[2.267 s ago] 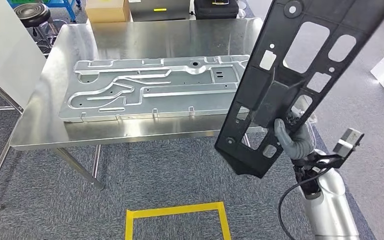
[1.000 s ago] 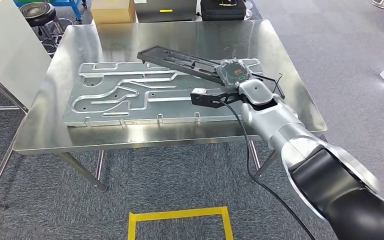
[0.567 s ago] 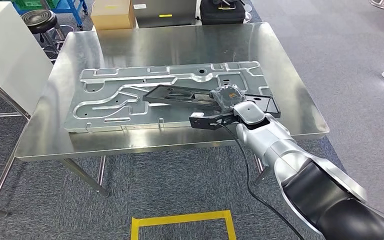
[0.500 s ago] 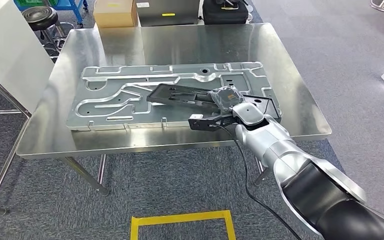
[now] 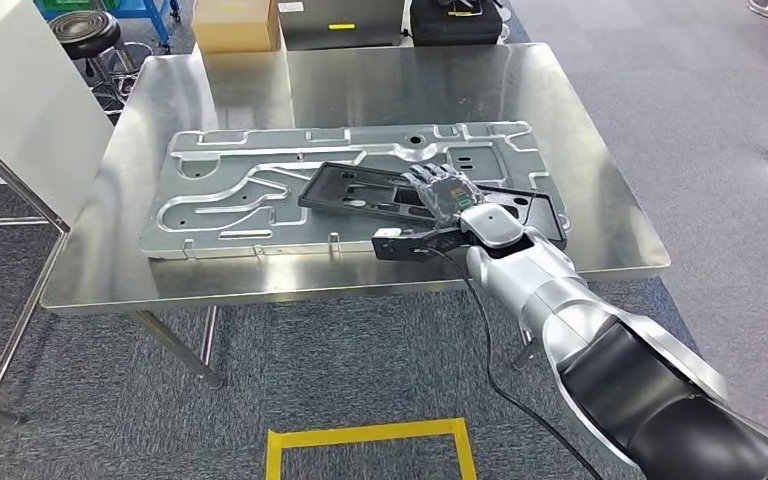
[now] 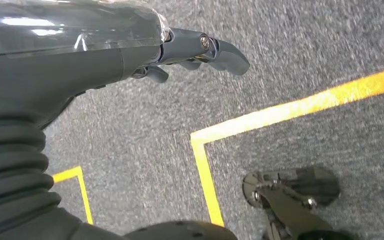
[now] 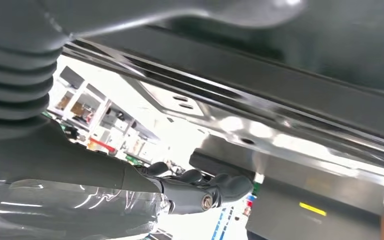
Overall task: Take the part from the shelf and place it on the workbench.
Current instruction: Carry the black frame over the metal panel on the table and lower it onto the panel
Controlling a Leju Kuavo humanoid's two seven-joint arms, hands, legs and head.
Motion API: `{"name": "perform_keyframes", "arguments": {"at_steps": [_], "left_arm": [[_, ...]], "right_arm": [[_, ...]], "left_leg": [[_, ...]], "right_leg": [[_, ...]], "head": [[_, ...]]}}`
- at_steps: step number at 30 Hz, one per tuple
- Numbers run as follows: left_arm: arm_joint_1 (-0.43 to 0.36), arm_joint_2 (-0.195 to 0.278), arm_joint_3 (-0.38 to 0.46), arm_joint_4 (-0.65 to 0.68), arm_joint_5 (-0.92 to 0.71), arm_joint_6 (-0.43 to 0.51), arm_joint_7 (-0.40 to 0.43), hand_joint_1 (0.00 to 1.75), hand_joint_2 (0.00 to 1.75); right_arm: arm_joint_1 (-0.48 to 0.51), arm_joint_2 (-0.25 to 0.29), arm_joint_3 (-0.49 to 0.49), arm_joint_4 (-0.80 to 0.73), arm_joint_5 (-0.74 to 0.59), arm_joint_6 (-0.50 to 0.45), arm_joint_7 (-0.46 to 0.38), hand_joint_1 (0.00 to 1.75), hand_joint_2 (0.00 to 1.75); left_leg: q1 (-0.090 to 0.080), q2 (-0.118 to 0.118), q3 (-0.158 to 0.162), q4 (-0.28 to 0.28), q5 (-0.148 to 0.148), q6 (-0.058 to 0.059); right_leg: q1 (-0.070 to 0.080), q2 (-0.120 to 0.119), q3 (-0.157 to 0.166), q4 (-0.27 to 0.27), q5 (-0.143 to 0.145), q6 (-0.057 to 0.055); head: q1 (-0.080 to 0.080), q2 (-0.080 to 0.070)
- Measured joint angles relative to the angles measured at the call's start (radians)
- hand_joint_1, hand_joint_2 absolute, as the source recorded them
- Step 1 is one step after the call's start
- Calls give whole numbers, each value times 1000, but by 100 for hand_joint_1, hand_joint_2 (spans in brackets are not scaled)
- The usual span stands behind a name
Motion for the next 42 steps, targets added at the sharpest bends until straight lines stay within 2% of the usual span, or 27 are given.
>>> {"name": "perform_keyframes", "arguments": {"at_steps": [2, 3, 6, 7, 8, 9, 11, 13, 16, 18, 21, 22, 23, 24, 25, 26, 28, 30, 32, 33, 35, 37, 38, 39, 40, 41, 42], "left_arm": [[1, 2, 2, 0, 0, -10, 0, 0, 0], [2, 3, 2, 0, -2, -15, 0, 0, 0], [4, 4, 2, 0, -11, -34, 1, 0, 0], [4, 4, 2, 0, -14, -40, 1, 0, 0], [4, 4, 2, 0, -18, -45, 2, 0, 0], [4, 4, 2, 0, -22, -50, 4, 0, 0], [3, 3, 1, 1, -31, -60, 9, 0, 0], [0, 0, 0, 1, -39, -68, 12, 0, 0], [-4, -5, -2, 2, -48, -77, 9, 0, 0], [-11, -9, -4, 2, -54, -82, 4, 0, 0], [-19, -14, -9, 2, -65, -91, 1, 0, 0], [-19, -14, -9, 2, -66, -93, 3, 0, 0], [-17, -15, -10, 2, -65, -94, 6, 0, 0], [-16, -16, -9, 2, -61, -93, 9, 0, 0], [-13, -17, -8, 2, -55, -91, 11, 0, 0], [-11, -19, -7, 2, -50, -88, 13, 0, 0], [-6, -27, -5, 2, -46, -79, 14, 0, 0], [1, -36, -4, 3, -53, -72, 16, 0, 0], [4, -42, -4, 4, -61, -65, 25, 0, 0], [3, -45, -4, 4, -63, -61, 29, 0, 0], [2, -48, -4, 4, -63, -53, 34, 0, 0], [7, -49, -2, 4, -61, -45, 31, 0, 0], [10, -48, -1, 4, -58, -39, 29, 0, 0], [11, -47, 1, 4, -55, -33, 28, 0, 0], [11, -46, 5, 4, -49, -29, 27, 0, 0], [9, -43, 9, 4, -44, -26, 28, 0, 0], [6, -40, 15, 4, -39, -25, 30, 0, 0]], "right_arm": [[-2, 0, -2, 1, 4, 2, 8, 0, 0], [-5, 0, -3, 1, 7, 4, 13, 0, 0], [-16, -5, -9, 2, 17, 19, 33, 0, 0], [-20, -9, -11, 2, 21, 25, 41, 0, 0], [-25, -15, -14, 2, 25, 30, 48, 0, 0], [-31, -23, -17, 2, 30, 33, 54, 0, 0], [-52, -42, -23, 2, 43, 35, 67, 0, 0], [-82, -69, -27, 0, 64, 34, 80, 0, 0], [-113, -124, -30, -8, 110, 28, 96, 0, 0], [-122, -183, -32, -19, 142, 8, 99, 0, 0], [-117, -304, -47, -59, 168, -70, 77, 0, 0], [-101, -349, -58, -82, 164, -103, 64, 0, 0], [-73, -395, -75, -114, 153, -137, 51, 0, 0], [-34, -443, -101, -156, 135, -172, 40, 0, 0], [20, -490, -135, -205, 116, -206, 33, 0, 0], [91, -530, -182, -264, 101, -245, 27, 0, 0], [306, -574, -330, -426, 102, -347, -23, 0, 0], [558, -535, -552, -605, 142, -446, -191, 0, 0], [731, -403, -836, -716, 167, -492, -420, 0, 0], [783, -330, -988, -743, 169, -499, -506, 0, 0], [858, -211, -1280, -759, 181, -504, -589, 0, 0], [899, -124, -1511, -717, 212, -504, -600, 0, 87], [910, -81, -1619, -670, 224, -504, -593, 0, 131], [918, -42, -1725, -610, 229, -503, -574, 0, 175], [926, -8, -1832, -540, 231, -497, -542, 0, 175], [936, 22, -1922, -469, 232, -483, -495, 0, 175], [946, 48, -2000, -395, 235, -463, -437, 0, 175]], "left_leg": [[-1, 1, -3, 6, -11, -10], [-2, 1, -11, 29, -32, -15], [4, 4, -71, 198, -139, -27], [6, 4, -85, 245, -160, -31], [8, 4, -84, 261, -163, -33], [9, 5, -64, 236, -147, -34], [12, 5, 15, 107, -97, -34], [9, 3, 62, 16, -68, -25], [3, 1, 54, 8, -49, -3], [5, 1, 39, 4, -28, 14], [4, -3, 1, 2, 4, 31], [3, -4, -11, 2, 13, 32], [2, -6, -23, 3, 21, 33], [2, -9, -33, 3, 29, 34], [0, -11, -42, 3, 36, 33], [0, -14, -48, 3, 42, 32], [2, -21, -53, 0, 53, 25], [13, -30, -51, -9, 63, 10], [11, -29, -53, -14, 65, -6], [7, -24, -59, -3, 46, -12], [4, -10, -80, 75, -44, -22], [7, 3, -97, 196, -130, -31], [9, 7, -92, 237, -140, -34], [10, 9, -71, 246, -127, -36], [10, 9, -35, 219, -99, -35], [9, 6, 16, 159, -74, -31], [7, 2, 71, 81, -67, -24]], "right_leg": [[-7, -2, 2, -12, 8, -5], [-11, -4, 2, -19, 14, -9], [-12, -5, -7, -23, 26, -14], [-12, -5, -13, -22, 30, -12], [-12, -6, -20, -19, 34, -10], [-13, -6, -27, -16, 38, -8], [-14, -6, -39, -6, 45, 0], [-12, -6, -50, 1, 54, 11], [-12, -6, -57, -5, 73, 31], [-16, -5, -70, 17, 41, 45], [-19, -2, -127, 192, -96, 60], [-19, -2, -140, 252, -126, 63], [-19, -1, -137, 284, -134, 64], [-18, -1, -116, 279, -124, 63], [-17, -1, -73, 234, -103, 60], [-15, -2, -16, 160, -85, 52], [-4, -6, 87, 17, -75, 35], [8, -10, 123, -37, -77, 23], [7, -16, 116, -48, -59, 14], [2, -24, 108, -53, -52, 9], [-8, -48, 92, -58, -37, 2], [-9, -63, 70, -56, -22, -2], [-9, -63, 58, -54, -14, -3], [-9, -61, 44, -51, -6, -3], [-9, -57, 31, -47, 2, -2], [-9, -52, 20, -42, 8, -2], [-8, -47, 10, -37, 14, -1]], "head": [[0, 0], [0, 0], [0, 0], [0, 0], [0, 0], [0, 0], [0, 0], [0, 0], [0, 0], [0, 0], [0, 0], [0, 0], [0, 0], [0, 0], [0, 0], [0, 0], [1, 0], [3, 0], [4, 0], [3, 0], [2, 0], [2, 0], [2, 0], [2, 0], [2, 0], [2, 0], [2, 0]]}}
